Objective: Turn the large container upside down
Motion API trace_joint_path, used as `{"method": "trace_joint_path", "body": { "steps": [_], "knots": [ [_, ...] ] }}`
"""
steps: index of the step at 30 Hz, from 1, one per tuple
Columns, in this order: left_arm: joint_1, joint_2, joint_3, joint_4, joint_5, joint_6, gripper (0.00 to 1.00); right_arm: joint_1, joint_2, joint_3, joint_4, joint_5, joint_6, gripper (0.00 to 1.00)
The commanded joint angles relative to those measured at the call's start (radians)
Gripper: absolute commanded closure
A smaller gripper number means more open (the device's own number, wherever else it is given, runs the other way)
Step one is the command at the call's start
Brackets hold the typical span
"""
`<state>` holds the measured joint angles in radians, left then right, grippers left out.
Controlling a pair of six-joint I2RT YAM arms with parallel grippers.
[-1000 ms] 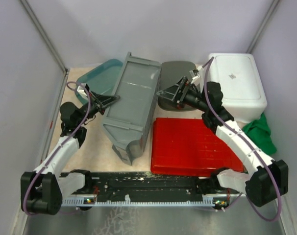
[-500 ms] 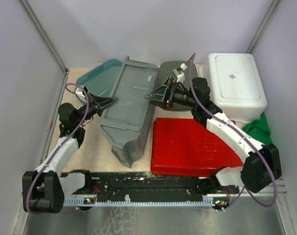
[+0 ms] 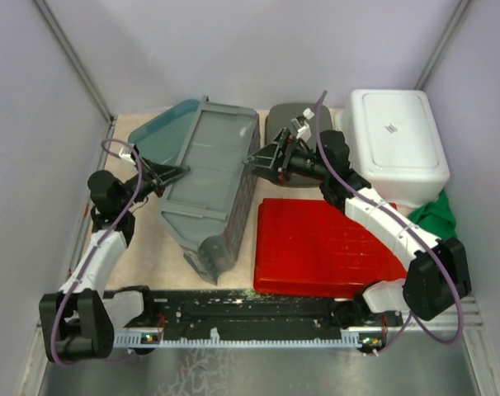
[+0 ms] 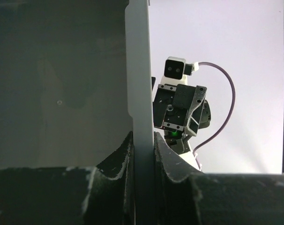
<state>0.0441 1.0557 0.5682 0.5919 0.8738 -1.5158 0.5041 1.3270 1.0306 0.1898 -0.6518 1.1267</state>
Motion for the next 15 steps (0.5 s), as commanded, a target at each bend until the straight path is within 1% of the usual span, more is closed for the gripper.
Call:
{"method": "trace_joint_path", "body": {
  "steps": [1, 5, 8, 11, 15],
  "knots": [
    [0.049, 0.003, 0.043, -0.058, 0.095, 0.158, 1.0, 0.014, -0.005, 0.034, 0.043, 0.022, 0.003, 0.19],
    [0.065, 0.039, 0.05, -0.083, 0.16, 0.195, 1.0, 0.026, 0.04, 0.066, 0.046, 0.02, 0.009, 0.19],
    [0.068, 0.047, 0.058, -0.135, 0.163, 0.241, 1.0, 0.045, 0.08, 0.1, 0.049, 0.014, 0.014, 0.19],
    [0.07, 0.057, 0.081, -0.243, 0.162, 0.326, 1.0, 0.063, 0.1, 0.121, 0.088, 0.005, 0.026, 0.19],
    [0.074, 0.071, 0.124, -0.433, 0.136, 0.48, 1.0, 0.075, 0.107, 0.13, 0.156, -0.023, 0.042, 0.2]
  ]
}}
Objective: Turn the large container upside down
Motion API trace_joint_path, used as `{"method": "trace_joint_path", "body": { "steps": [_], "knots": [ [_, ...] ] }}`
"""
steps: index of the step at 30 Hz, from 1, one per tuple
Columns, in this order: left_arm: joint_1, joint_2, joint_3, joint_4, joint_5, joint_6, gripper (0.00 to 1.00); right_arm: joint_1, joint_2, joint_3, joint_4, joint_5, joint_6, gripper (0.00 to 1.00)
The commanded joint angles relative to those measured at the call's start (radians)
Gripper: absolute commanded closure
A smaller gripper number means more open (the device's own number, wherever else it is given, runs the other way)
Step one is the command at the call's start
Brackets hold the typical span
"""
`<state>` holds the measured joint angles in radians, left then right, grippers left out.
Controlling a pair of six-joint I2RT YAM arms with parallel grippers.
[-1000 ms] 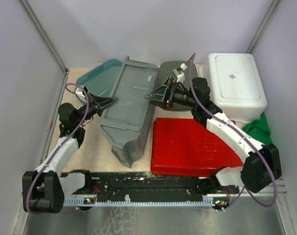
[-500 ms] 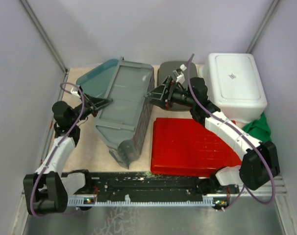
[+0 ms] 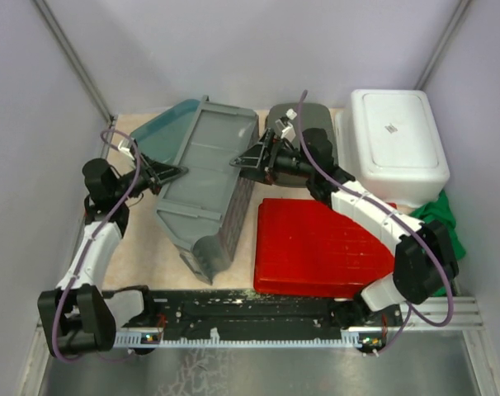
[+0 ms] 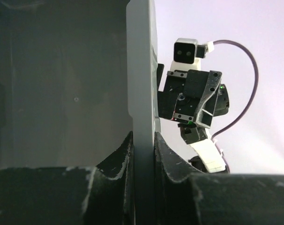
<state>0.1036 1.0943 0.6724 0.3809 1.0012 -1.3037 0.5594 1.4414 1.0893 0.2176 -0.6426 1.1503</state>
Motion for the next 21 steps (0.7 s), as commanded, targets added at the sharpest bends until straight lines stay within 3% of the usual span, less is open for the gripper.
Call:
{"method": "trace_joint_path", "body": {
  "steps": [1, 12, 21],
  "knots": [
    [0.014, 0.035, 0.031, -0.263, 0.0, 0.302, 1.0, 0.023, -0.007, 0.073, 0.144, -0.039, 0.023, 0.21],
    [0.015, 0.079, 0.079, -0.46, -0.043, 0.478, 1.0, 0.078, 0.037, 0.167, 0.193, -0.094, 0.033, 0.22],
    [0.027, 0.115, 0.168, -0.718, -0.171, 0.706, 1.0, 0.137, 0.082, 0.251, 0.208, -0.125, 0.031, 0.24]
  ]
}}
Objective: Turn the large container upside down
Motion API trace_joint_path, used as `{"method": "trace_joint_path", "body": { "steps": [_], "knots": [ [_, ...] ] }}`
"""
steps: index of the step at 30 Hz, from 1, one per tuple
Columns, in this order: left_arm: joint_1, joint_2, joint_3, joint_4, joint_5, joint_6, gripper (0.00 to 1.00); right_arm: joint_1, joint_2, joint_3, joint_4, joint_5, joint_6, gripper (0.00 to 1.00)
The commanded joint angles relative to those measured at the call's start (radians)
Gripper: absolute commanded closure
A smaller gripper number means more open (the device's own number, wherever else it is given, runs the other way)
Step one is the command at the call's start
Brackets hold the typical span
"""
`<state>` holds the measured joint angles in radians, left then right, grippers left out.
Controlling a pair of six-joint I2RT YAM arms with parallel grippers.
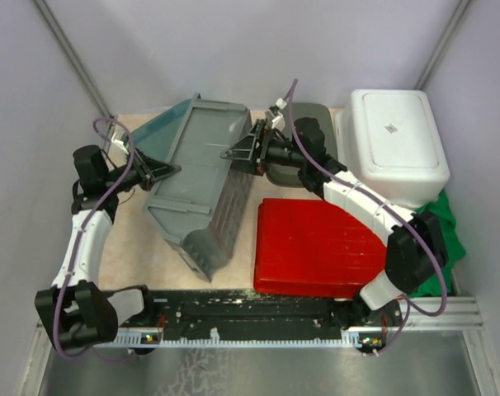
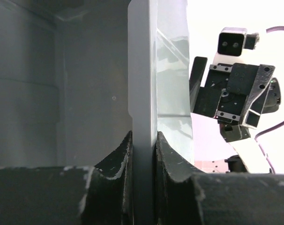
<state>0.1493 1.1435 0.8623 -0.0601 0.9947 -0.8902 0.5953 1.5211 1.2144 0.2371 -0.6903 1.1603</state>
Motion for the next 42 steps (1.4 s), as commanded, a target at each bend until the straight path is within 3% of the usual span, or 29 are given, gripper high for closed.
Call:
{"method": "trace_joint_path", "body": {
  "steps": [1, 17, 30, 37, 42],
  "knots": [
    [-0.015, 0.072, -0.01, -0.302, -0.18, 0.317, 1.0, 0.107, 0.009, 0.134, 0.184, -0.08, 0.019, 0.24],
    [0.062, 0.144, 0.071, -0.509, -0.289, 0.513, 1.0, 0.164, 0.118, 0.291, 0.167, -0.087, 0.009, 0.24],
    [0.084, 0.16, 0.061, -0.537, -0.316, 0.558, 1.0, 0.178, 0.09, 0.316, 0.022, 0.034, -0.084, 0.25],
    [0.095, 0.185, 0.095, -0.543, -0.315, 0.581, 1.0, 0.178, 0.107, 0.344, 0.042, 0.029, -0.069, 0.25],
    [0.095, 0.185, 0.135, -0.57, -0.327, 0.601, 0.94, 0.178, 0.122, 0.371, 0.049, 0.032, -0.058, 0.25]
  ]
}}
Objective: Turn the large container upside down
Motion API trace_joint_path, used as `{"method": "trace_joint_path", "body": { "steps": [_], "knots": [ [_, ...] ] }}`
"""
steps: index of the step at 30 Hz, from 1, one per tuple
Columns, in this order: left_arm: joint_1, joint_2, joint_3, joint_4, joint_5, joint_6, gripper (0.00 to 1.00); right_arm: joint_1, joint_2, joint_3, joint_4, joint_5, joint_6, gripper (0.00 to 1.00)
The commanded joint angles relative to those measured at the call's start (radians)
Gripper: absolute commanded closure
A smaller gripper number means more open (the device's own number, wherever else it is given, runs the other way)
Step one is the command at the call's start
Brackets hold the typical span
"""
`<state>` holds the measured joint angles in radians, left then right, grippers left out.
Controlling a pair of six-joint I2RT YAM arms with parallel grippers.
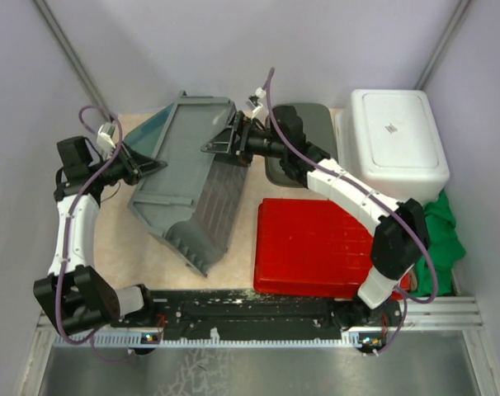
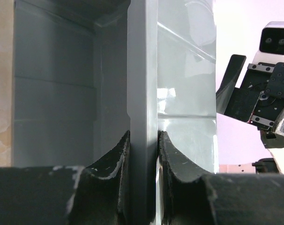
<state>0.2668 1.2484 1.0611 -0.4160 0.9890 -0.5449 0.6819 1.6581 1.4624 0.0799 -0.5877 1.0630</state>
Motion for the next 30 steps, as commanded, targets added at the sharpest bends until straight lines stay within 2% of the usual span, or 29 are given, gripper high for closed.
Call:
{"method": "trace_joint_path", "body": {
  "steps": [1, 3, 8, 10, 19, 25, 30],
  "knots": [
    [-0.021, 0.078, -0.058, -0.223, -0.328, 0.26, 0.94, 0.092, -0.015, 0.129, 0.207, -0.068, 0.04, 0.25],
    [-0.022, 0.071, -0.05, -0.231, -0.339, 0.267, 0.93, 0.091, 0.002, 0.145, 0.212, -0.067, 0.045, 0.25],
    [-0.021, 0.061, -0.03, -0.252, -0.348, 0.28, 0.69, 0.101, 0.039, 0.193, 0.219, -0.07, 0.054, 0.25],
    [-0.02, 0.059, -0.02, -0.262, -0.361, 0.282, 0.64, 0.109, 0.05, 0.217, 0.219, -0.072, 0.054, 0.25],
    [-0.021, 0.054, 0.013, -0.293, -0.427, 0.306, 0.57, 0.132, 0.088, 0.286, 0.201, -0.079, 0.052, 0.25],
    [-0.021, 0.057, 0.018, -0.299, -0.459, 0.315, 0.47, 0.14, 0.108, 0.316, 0.196, -0.08, 0.051, 0.25],
    [-0.021, 0.06, 0.017, -0.301, -0.462, 0.315, 0.46, 0.143, 0.139, 0.336, 0.184, -0.092, 0.049, 0.25]
  ]
}}
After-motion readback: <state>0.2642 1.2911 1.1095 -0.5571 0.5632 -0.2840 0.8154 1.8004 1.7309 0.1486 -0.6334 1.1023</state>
